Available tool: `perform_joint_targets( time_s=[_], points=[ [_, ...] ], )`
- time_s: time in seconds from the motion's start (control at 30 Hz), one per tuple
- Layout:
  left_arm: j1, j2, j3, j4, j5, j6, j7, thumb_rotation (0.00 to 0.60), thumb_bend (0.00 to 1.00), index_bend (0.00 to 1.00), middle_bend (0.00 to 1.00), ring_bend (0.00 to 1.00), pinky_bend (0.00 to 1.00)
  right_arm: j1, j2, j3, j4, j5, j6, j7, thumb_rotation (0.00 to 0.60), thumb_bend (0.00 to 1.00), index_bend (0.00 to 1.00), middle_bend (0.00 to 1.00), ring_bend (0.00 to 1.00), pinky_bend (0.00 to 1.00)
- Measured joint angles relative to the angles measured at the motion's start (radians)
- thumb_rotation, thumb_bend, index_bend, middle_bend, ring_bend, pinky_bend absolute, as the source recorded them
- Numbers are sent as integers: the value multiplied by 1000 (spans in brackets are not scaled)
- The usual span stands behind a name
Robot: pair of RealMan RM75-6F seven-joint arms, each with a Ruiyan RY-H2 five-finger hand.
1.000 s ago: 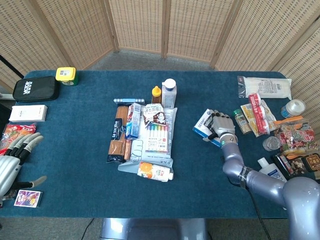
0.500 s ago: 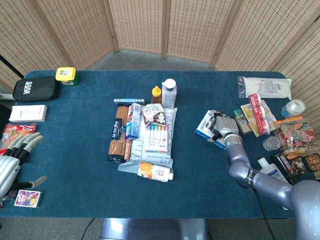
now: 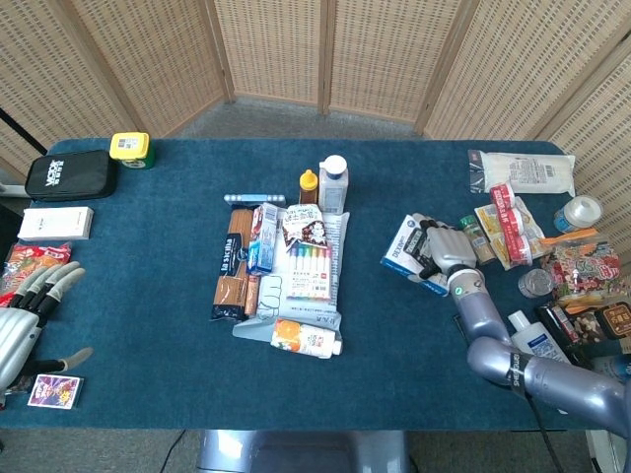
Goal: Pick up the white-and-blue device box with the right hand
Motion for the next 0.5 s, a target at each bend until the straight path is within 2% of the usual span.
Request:
perform_joint_targets(
  time_s=[0.23,0.5],
  points=[
    [5,0,4,-2,15,11,1,600,185,0,0,0,0,-15,147,48,-203,-77,45,41,600,0,0,506,881,841],
    [21,0,13,0,32,38,-2,600,184,0,0,0,0,-18,340,137,-412,-135,84,91,599,0,0,505,881,841]
  ],
)
